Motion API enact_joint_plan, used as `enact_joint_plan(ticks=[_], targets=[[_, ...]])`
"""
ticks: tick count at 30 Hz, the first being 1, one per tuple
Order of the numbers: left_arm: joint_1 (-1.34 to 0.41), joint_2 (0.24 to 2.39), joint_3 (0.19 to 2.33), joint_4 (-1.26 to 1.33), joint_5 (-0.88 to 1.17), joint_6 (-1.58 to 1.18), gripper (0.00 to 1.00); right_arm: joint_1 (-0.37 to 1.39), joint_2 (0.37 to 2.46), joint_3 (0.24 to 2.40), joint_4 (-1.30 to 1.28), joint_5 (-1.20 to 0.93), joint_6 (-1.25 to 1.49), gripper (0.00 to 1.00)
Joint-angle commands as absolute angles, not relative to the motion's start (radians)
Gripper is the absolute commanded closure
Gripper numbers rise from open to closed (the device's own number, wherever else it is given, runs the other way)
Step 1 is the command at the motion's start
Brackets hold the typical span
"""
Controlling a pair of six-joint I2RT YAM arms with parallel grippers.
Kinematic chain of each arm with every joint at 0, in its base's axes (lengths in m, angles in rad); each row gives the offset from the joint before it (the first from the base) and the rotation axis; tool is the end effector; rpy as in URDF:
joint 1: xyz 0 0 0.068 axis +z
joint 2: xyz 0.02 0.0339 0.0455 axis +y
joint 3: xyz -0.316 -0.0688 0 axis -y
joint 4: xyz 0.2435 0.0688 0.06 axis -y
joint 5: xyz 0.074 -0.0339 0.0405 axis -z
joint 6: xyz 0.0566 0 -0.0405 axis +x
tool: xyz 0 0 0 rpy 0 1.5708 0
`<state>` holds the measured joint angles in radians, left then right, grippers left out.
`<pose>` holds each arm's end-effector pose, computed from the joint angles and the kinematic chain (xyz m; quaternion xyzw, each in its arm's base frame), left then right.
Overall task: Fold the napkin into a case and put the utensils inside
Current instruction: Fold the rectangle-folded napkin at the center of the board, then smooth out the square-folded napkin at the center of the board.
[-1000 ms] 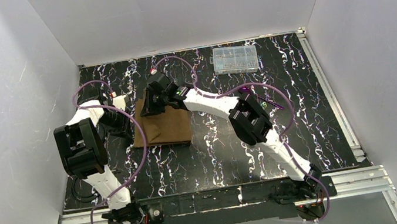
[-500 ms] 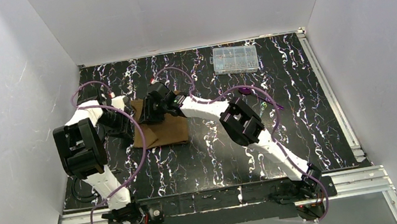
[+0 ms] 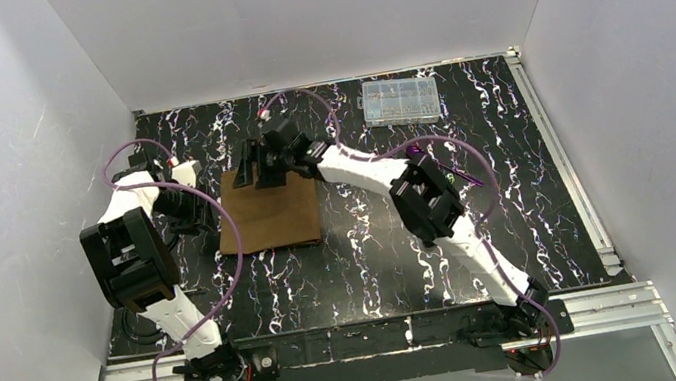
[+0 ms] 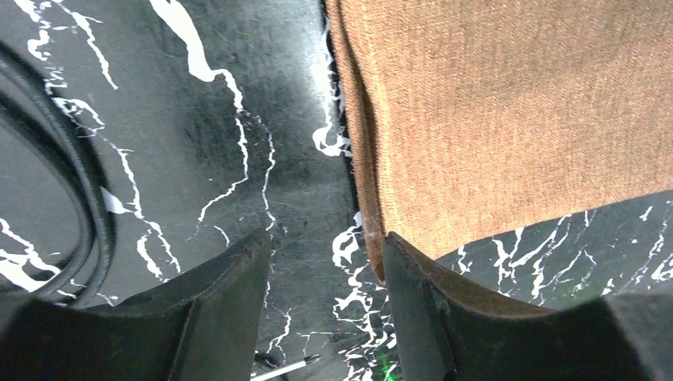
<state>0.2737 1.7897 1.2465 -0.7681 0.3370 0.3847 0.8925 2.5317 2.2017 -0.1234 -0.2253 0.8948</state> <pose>0.3524 0.0795 0.2243 0.0759 0.9748 -0.1161 0.1745 0.3948 0.5101 0.2158 -0.0586 0.8426 0.4702 0.2557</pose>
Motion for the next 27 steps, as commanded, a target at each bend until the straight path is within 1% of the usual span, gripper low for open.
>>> enact_joint_plan(ticks=[1, 4, 7, 11, 16, 19, 24, 27], targets=[[0.274, 1.753, 1.279, -0.834, 0.405, 0.384, 0.47, 0.813, 2.315, 2.135, -0.283, -0.124, 0.696, 0.25], [0.275, 1.764, 1.290, -0.848, 0.416, 0.382, 0.47, 0.781, 2.223, 2.038, -0.401, -0.012, 0.582, 0.23], [0.274, 1.776, 1.297, -0.851, 0.428, 0.377, 0.47, 0.750, 2.143, 1.907, -0.426, 0.089, 0.538, 0.23], [0.273, 1.803, 1.319, -0.855, 0.433, 0.363, 0.49, 0.711, 2.147, 1.832, -0.421, 0.088, 0.525, 0.26], [0.272, 1.818, 1.327, -0.860, 0.430, 0.363, 0.54, 0.704, 2.219, 1.882, -0.419, 0.051, 0.531, 0.25], [0.268, 1.825, 1.326, -0.862, 0.434, 0.365, 0.58, 0.710, 2.253, 1.944, -0.422, 0.055, 0.532, 0.26], [0.249, 1.858, 1.353, -0.862, 0.437, 0.348, 0.59, 0.730, 2.320, 2.033, -0.457, 0.076, 0.523, 0.33], [0.236, 1.887, 1.383, -0.863, 0.435, 0.333, 0.59, 0.738, 2.347, 2.043, -0.460, 0.084, 0.524, 0.40]])
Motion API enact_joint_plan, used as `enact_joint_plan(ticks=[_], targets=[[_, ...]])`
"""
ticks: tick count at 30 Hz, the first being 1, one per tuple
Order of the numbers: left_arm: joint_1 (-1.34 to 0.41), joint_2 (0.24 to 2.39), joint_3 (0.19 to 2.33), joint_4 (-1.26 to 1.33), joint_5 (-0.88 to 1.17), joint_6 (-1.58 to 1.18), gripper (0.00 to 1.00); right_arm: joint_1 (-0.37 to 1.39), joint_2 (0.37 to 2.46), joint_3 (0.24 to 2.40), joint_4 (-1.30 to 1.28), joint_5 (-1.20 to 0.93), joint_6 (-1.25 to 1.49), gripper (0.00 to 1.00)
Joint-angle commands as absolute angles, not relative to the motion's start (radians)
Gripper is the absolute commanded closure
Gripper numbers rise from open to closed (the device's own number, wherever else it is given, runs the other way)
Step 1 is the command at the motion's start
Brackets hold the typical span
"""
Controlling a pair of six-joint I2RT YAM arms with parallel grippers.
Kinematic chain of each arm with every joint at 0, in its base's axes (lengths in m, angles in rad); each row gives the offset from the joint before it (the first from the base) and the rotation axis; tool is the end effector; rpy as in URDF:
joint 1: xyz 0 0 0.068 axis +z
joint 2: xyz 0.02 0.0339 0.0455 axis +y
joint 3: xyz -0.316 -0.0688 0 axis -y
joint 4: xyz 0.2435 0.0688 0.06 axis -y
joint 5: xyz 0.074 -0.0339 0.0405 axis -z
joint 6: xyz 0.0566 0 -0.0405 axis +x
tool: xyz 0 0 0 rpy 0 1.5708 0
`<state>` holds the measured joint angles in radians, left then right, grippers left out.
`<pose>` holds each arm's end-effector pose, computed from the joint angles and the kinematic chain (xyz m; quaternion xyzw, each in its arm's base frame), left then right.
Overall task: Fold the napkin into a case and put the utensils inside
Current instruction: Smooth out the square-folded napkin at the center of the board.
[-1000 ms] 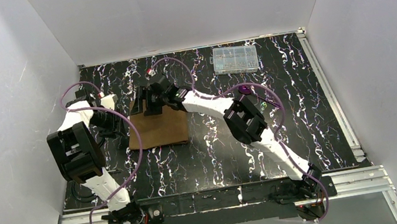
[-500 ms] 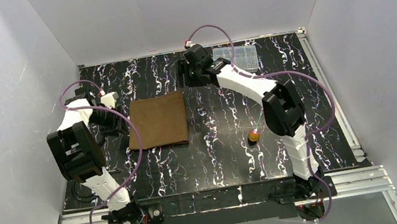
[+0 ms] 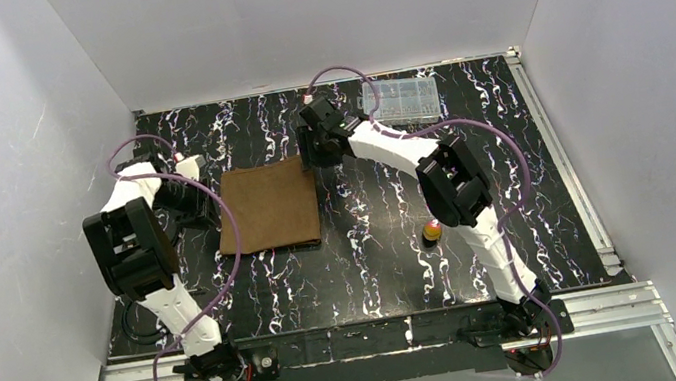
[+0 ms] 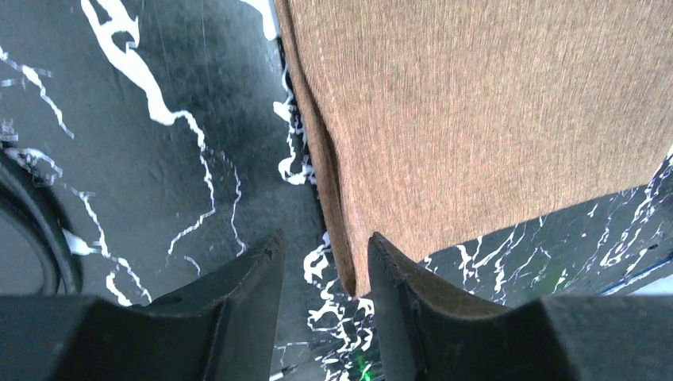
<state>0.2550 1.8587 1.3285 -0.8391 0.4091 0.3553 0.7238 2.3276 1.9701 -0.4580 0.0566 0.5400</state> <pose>0.3689 0.0729 0.2217 0.0692 0.9719 -0.1632 0.1546 0.4334 0.3787 0.2192 -0.0749 0.9262 0.1965 0.3130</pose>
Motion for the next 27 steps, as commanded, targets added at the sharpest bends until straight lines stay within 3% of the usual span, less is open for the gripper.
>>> enact_joint_plan(ticks=[1, 7, 14, 15, 20, 27], targets=[[0.232, 1.894, 1.392, -0.863, 0.432, 0.328, 0.60, 0.739, 2.349, 2.040, -0.458, 0.088, 0.525, 0.43], [0.213, 1.932, 1.430, -0.858, 0.420, 0.316, 0.61, 0.736, 2.310, 1.976, -0.445, 0.148, 0.503, 0.74], [0.179, 1.963, 1.431, -0.824, 0.392, 0.298, 0.64, 0.706, 2.255, 1.861, -0.412, 0.145, 0.500, 0.78], [0.175, 1.967, 1.431, -0.819, 0.386, 0.295, 0.64, 0.705, 2.251, 1.853, -0.407, 0.141, 0.501, 0.76], [0.167, 1.970, 1.457, -0.814, 0.379, 0.280, 0.67, 0.720, 2.220, 1.874, -0.398, 0.138, 0.505, 0.42], [0.167, 1.972, 1.544, -0.833, 0.355, 0.275, 0.66, 0.748, 2.269, 1.972, -0.401, 0.095, 0.517, 0.29]])
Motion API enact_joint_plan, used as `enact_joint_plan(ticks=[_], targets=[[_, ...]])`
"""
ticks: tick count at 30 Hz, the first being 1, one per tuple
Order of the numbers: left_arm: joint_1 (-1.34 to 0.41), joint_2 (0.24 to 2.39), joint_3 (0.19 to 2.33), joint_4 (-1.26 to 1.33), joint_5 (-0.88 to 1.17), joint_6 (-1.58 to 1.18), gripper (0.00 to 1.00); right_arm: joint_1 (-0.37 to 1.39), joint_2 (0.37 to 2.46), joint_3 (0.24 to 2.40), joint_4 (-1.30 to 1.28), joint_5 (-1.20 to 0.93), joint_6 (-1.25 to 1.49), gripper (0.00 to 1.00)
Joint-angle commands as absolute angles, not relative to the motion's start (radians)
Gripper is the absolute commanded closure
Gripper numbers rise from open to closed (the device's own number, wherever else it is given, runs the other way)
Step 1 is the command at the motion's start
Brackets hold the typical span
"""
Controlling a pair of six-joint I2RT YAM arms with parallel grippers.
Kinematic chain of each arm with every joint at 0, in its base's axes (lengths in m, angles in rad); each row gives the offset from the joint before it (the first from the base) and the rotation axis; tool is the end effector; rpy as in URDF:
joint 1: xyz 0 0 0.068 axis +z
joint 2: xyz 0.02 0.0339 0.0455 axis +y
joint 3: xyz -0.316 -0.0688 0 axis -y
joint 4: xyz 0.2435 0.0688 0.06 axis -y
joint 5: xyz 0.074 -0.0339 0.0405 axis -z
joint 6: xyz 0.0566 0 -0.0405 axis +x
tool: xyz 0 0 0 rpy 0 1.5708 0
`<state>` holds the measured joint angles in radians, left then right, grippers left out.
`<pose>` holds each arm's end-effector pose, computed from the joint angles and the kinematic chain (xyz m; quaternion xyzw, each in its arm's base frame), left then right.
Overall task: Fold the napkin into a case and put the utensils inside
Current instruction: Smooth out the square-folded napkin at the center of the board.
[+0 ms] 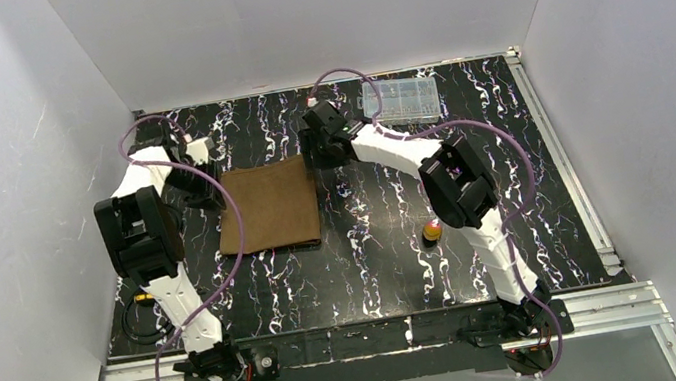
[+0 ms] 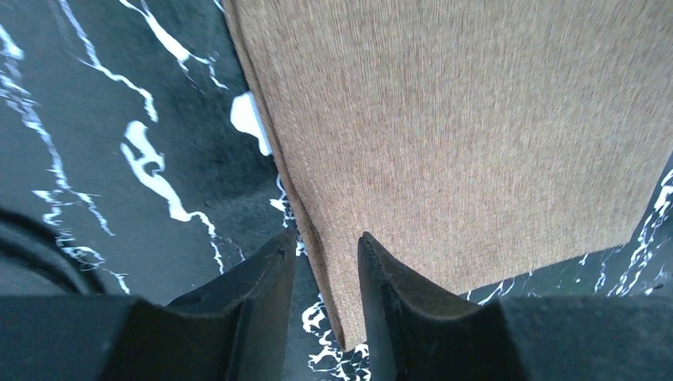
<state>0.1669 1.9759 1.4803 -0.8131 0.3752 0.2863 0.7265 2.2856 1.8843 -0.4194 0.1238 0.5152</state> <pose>0.4177 0.0493 0.2186 0.0824 0.9708 -0.1513 0.1666 0.4258 0.3691 0.2170 -0.0754 0.9259 0.1659 0.3309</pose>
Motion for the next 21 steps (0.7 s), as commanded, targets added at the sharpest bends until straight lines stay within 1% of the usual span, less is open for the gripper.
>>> enact_joint_plan(ticks=[1, 4, 6, 10, 12, 18, 19, 21], targets=[[0.167, 1.984, 1.557, -0.833, 0.347, 0.269, 0.63, 0.751, 2.282, 1.986, -0.404, 0.084, 0.522, 0.28], [0.167, 2.023, 1.602, -0.831, 0.334, 0.252, 0.57, 0.761, 2.306, 1.998, -0.396, 0.072, 0.531, 0.26], [0.167, 2.058, 1.637, -0.830, 0.334, 0.237, 0.56, 0.763, 2.311, 1.994, -0.389, 0.068, 0.539, 0.26], [0.162, 2.130, 1.703, -0.839, 0.354, 0.205, 0.57, 0.762, 2.323, 1.991, -0.393, 0.081, 0.542, 0.33], [0.153, 2.158, 1.727, -0.846, 0.363, 0.193, 0.59, 0.763, 2.328, 1.986, -0.395, 0.092, 0.538, 0.40], [0.134, 2.197, 1.762, -0.847, 0.385, 0.171, 0.68, 0.763, 2.323, 1.950, -0.381, 0.107, 0.524, 0.69], [0.131, 2.199, 1.767, -0.847, 0.391, 0.167, 0.70, 0.762, 2.318, 1.942, -0.377, 0.110, 0.521, 0.74], [0.127, 2.203, 1.775, -0.847, 0.396, 0.163, 0.76, 0.762, 2.308, 1.925, -0.374, 0.120, 0.516, 0.81]])
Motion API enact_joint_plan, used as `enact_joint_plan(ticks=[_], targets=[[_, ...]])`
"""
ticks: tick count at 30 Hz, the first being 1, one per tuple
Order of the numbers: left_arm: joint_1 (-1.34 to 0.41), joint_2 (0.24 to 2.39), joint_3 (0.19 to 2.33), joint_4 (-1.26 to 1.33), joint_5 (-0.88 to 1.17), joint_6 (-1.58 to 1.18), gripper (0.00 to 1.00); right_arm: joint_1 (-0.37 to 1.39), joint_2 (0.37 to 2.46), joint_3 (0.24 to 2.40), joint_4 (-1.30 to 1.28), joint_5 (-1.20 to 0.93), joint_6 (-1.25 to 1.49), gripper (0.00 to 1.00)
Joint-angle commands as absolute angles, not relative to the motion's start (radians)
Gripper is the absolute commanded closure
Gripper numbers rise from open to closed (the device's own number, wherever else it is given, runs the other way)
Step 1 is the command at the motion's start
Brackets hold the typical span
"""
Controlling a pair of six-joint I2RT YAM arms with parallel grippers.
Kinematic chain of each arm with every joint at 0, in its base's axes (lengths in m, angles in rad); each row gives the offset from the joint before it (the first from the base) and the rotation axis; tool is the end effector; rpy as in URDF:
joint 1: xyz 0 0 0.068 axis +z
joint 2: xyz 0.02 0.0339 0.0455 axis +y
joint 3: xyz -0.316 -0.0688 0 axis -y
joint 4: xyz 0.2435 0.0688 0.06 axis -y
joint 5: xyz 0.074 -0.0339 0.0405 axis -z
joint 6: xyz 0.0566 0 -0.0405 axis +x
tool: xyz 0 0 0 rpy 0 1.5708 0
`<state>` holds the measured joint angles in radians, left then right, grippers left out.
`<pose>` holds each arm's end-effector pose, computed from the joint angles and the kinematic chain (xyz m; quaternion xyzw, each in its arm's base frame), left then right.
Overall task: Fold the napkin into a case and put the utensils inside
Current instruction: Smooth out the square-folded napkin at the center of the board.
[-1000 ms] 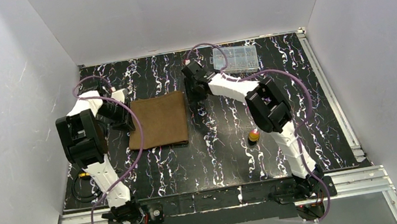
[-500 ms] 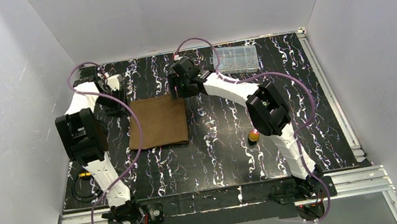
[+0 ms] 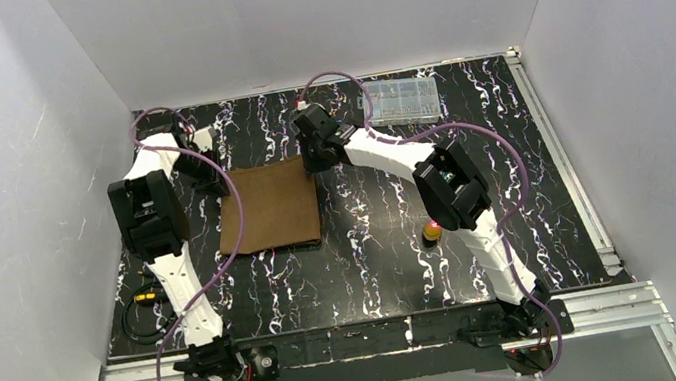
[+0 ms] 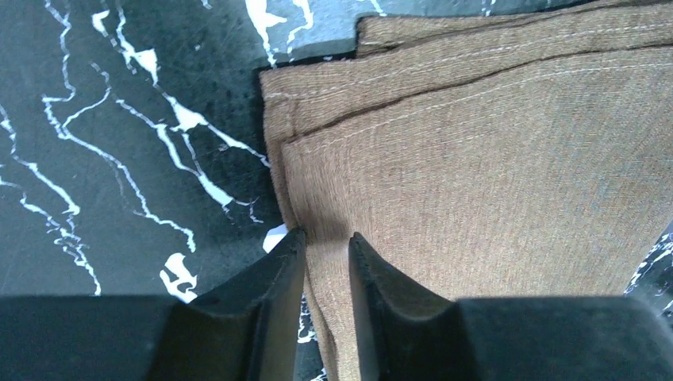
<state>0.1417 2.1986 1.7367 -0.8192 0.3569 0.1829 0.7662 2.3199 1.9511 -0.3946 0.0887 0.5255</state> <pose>0.4845 0.0491 0.1927 0.0457 0.9731 -0.1504 0.1686 0.4201 0.3973 0.2230 -0.0930 0.9142 0.2036 0.3379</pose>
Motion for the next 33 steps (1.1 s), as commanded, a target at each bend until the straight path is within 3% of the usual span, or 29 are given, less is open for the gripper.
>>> enact_joint_plan(ticks=[1, 6, 12, 14, 16, 19, 22, 29, 33], targets=[[0.124, 2.204, 1.777, -0.847, 0.399, 0.164, 0.78, 0.762, 2.301, 1.915, -0.371, 0.123, 0.512, 0.83], [0.101, 2.194, 1.781, -0.841, 0.396, 0.169, 0.88, 0.747, 2.267, 1.842, -0.353, 0.139, 0.502, 0.85], [0.070, 2.176, 1.764, -0.822, 0.372, 0.186, 0.90, 0.725, 2.223, 1.741, -0.304, 0.127, 0.500, 0.85], [0.062, 2.172, 1.758, -0.817, 0.370, 0.191, 0.90, 0.722, 2.210, 1.731, -0.299, 0.120, 0.496, 0.73], [0.056, 2.165, 1.751, -0.808, 0.369, 0.196, 0.90, 0.718, 2.197, 1.732, -0.297, 0.117, 0.495, 0.47], [0.049, 2.159, 1.742, -0.803, 0.355, 0.203, 0.90, 0.711, 2.175, 1.748, -0.297, 0.114, 0.497, 0.43], [0.049, 2.149, 1.727, -0.798, 0.321, 0.213, 0.91, 0.706, 2.140, 1.754, -0.265, 0.092, 0.514, 0.47], [0.050, 2.093, 1.665, -0.754, 0.254, 0.222, 0.90, 0.704, 2.207, 1.866, -0.178, -0.203, 0.579, 0.71], [0.050, 2.069, 1.653, -0.749, 0.239, 0.199, 0.73, 0.696, 2.289, 1.922, -0.178, -0.252, 0.619, 0.77]])
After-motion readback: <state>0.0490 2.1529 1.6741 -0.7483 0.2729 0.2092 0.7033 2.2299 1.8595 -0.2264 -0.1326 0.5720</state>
